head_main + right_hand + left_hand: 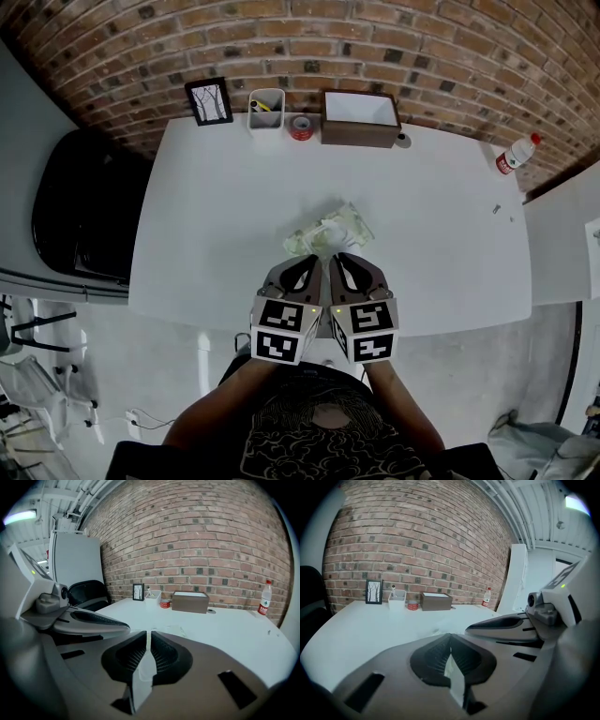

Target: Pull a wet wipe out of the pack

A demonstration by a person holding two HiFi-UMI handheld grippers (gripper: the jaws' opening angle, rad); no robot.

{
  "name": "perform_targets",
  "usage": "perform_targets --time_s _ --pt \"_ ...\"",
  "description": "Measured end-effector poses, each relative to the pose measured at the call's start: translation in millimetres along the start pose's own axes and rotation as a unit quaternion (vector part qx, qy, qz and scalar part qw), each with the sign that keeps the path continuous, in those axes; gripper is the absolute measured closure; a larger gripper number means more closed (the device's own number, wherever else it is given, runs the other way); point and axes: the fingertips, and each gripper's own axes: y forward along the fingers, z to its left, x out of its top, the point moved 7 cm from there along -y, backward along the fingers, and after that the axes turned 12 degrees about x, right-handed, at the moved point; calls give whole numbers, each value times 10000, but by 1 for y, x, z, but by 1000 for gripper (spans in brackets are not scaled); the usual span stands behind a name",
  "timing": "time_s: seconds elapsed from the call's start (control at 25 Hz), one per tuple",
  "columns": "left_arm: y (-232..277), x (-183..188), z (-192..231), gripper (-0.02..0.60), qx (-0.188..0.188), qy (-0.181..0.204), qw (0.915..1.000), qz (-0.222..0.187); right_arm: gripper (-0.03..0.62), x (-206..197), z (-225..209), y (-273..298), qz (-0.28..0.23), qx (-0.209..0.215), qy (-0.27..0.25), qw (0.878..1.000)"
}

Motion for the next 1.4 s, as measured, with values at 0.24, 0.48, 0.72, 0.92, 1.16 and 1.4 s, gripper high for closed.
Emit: perform_targets --time_s 0.24,0.48,0.72,0.92,1.16,1.4 --pt "11 3 6 569 -42 -23 10000 11 572 1 -9 12 88 -202 25 9998" --pt "20 3 14 569 -78 5 9999 104 566 0 -13 26 196 -269 97 9994" --pt "28 3 22 569 -85 -6 9998 151 522 -2 -18 38 318 -329 101 9989" --pt "34 3 22 569 -163 13 9997 195 520 -5 -23 44 454 -427 95 9980" --pt "39 4 24 569 -234 30 9994 238 520 -6 -28 49 521 -549 54 9971" --pt "39 2 23 569 -287 35 9992 275 535 -6 -31 47 507 -548 94 9972"
